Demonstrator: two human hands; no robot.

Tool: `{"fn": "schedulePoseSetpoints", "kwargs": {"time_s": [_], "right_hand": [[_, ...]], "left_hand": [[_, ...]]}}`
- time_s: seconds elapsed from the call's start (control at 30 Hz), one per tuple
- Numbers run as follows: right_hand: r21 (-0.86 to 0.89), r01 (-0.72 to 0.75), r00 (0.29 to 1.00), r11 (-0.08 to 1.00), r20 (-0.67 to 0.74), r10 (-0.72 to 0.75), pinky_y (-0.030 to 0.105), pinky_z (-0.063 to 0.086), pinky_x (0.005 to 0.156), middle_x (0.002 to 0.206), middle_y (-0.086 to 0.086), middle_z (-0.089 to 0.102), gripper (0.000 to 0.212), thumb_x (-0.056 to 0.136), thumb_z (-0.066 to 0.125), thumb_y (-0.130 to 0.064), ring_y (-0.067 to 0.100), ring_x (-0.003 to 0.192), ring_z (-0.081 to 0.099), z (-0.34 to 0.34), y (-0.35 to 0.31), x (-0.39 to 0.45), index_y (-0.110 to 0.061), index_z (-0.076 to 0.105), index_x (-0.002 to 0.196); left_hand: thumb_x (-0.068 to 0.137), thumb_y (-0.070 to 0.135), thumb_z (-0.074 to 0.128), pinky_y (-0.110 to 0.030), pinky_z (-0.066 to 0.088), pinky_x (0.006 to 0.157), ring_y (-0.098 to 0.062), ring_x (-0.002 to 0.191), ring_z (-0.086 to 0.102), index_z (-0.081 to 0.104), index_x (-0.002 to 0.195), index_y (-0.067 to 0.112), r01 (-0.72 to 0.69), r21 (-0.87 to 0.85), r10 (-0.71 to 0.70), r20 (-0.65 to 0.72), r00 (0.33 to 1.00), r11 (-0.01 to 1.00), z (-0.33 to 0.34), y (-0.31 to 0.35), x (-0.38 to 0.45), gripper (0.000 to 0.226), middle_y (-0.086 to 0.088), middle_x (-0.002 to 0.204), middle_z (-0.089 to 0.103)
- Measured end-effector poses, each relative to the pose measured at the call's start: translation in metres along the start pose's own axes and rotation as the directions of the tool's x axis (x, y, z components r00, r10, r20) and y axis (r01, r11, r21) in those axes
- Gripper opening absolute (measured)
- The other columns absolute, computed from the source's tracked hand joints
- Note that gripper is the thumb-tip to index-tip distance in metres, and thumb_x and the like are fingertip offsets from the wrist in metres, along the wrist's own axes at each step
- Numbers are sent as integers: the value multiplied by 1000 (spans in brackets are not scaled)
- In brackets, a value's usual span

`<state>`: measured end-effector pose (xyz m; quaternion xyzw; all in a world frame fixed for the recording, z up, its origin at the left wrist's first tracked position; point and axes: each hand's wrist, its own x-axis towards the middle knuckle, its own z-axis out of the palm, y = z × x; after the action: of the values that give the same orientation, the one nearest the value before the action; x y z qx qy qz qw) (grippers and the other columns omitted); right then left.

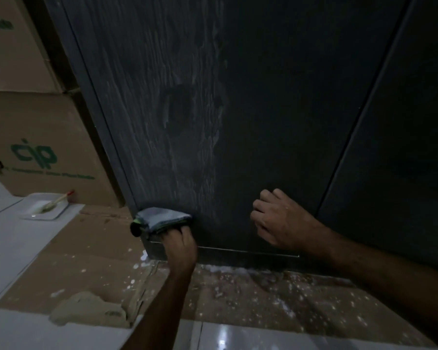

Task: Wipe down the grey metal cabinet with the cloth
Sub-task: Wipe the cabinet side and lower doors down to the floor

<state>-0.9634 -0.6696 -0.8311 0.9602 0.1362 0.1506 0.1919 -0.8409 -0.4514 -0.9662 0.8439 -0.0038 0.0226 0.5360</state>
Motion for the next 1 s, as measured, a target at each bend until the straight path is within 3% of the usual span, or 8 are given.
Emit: {"fn": "schedulePoseSetpoints", "kwargs": {"time_s": [0.23, 0.3, 0.43, 0.5, 0.57, 0.67, 0.87, 1.0], "right_hand": [[-2, 9, 1000, 1000, -7, -9, 36, 41, 75, 85, -4, 58, 15, 84, 67, -40, 18, 90, 45, 1, -1, 0, -25, 66, 83], [-11, 11, 1000, 1000, -7, -11, 36, 40, 75, 84, -5, 58, 15, 84, 66, -41, 17, 90, 43, 1, -2, 1, -26, 66, 82], [-28, 16, 1000, 999, 1, -16, 35, 41, 74, 83, -6, 59, 16, 81, 65, -45, 16, 89, 41, 2, -2, 1, -29, 68, 81], [-30, 19, 1000, 999, 6, -19, 34, 43, 74, 84, -7, 59, 16, 81, 65, -46, 15, 89, 39, 2, -1, 1, -30, 68, 82], [-20, 16, 1000, 1000, 10, -16, 34, 44, 74, 84, -8, 60, 16, 80, 69, -47, 15, 89, 39, 3, 0, 1, -30, 69, 82], [-14, 16, 1000, 1000, 9, -16, 35, 45, 74, 84, -7, 60, 17, 79, 72, -46, 15, 90, 39, 4, 0, 1, -30, 69, 82], [-25, 24, 1000, 999, -16, -24, 36, 42, 73, 86, -5, 61, 18, 78, 71, -46, 17, 92, 38, 8, 1, 1, -28, 69, 84], [-17, 24, 1000, 1000, -14, -24, 36, 40, 74, 86, -5, 60, 17, 79, 71, -44, 17, 91, 40, 8, 1, 0, -28, 68, 84]], "left_hand": [[105, 48, 39, -58, 18, 129, -43, 145, 45, 69, 127, 4, -404, 161, 370, 206, 906, 900, -3, -1, -31, 58, -16, 139, 65], [98, 59, 33, -57, 31, 123, -47, 136, 50, 65, 125, -3, -344, 91, 331, 139, 934, 934, -13, 0, -27, 75, -27, 136, 62], [103, 40, 48, -10, 18, 120, -15, 148, 28, 21, 158, -5, -209, -311, 144, -221, 965, 927, -16, 37, -18, 76, -19, 163, 26], [103, 31, 65, -7, 31, 112, -18, 142, 37, 26, 155, -3, -181, -437, 23, -344, 939, 881, -14, 48, -8, 73, -21, 157, 31], [99, 19, 71, -19, 36, 116, -27, 142, 38, 31, 153, -3, -168, -431, -12, -384, 923, 886, -13, 51, -3, 71, -24, 156, 29], [103, 9, 62, -6, 21, 117, -25, 150, 29, 33, 158, 0, -262, -294, 126, -410, 903, 919, -1, 45, -5, 63, -22, 167, 18], [111, 45, 34, -48, 10, 130, -27, 162, -13, -3, 166, 19, -332, -48, 310, -249, 918, 942, 41, 36, -17, 72, -6, 174, -22], [103, 22, 48, -66, 27, 124, -32, 160, -12, 2, 166, 18, -433, 152, 450, -107, 887, 889, 27, -17, -7, 79, -10, 174, -20]]}}
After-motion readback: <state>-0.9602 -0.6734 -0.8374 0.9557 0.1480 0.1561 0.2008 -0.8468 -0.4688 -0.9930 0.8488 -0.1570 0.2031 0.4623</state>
